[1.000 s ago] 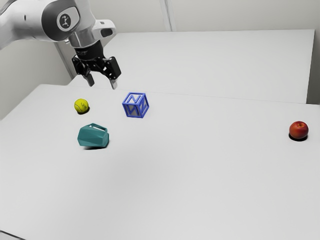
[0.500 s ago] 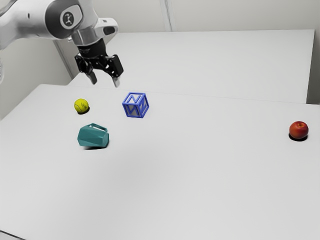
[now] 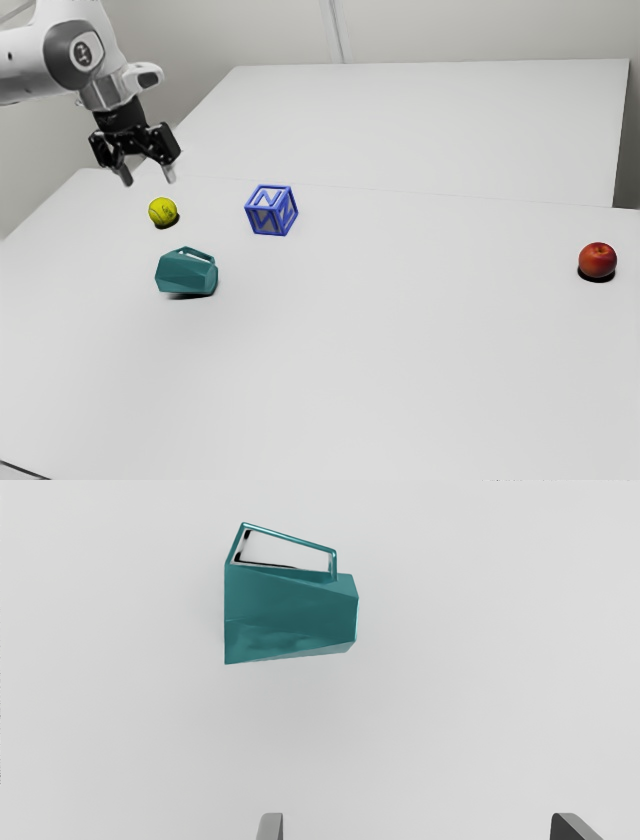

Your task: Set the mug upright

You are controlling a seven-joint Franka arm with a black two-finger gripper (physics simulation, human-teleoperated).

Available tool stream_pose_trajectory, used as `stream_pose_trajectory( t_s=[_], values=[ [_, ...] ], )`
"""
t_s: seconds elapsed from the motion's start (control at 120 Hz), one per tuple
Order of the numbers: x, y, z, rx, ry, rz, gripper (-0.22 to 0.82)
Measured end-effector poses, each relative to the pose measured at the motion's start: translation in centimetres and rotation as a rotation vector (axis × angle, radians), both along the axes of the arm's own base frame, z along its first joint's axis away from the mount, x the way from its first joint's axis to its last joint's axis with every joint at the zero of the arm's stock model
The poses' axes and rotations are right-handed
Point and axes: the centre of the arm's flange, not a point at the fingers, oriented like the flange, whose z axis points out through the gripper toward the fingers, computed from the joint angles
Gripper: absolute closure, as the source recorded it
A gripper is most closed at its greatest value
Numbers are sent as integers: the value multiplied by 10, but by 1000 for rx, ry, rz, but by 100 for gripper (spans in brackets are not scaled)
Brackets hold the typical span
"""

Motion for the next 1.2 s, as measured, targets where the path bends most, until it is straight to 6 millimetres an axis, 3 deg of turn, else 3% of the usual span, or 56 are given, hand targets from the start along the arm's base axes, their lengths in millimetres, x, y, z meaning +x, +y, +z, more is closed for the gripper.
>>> stream_pose_trajectory(
  t_s=[0.242,0.425,0.608,0.975,1.2],
  values=[
    [-7,82,-32,-74,24,70,2],
    [-16,132,-62,-152,30,85,2],
    [-17,168,-102,-239,31,57,2],
    [3,195,-163,-386,-69,-33,2],
    [10,193,-197,-500,-136,-53,2]
  ],
)
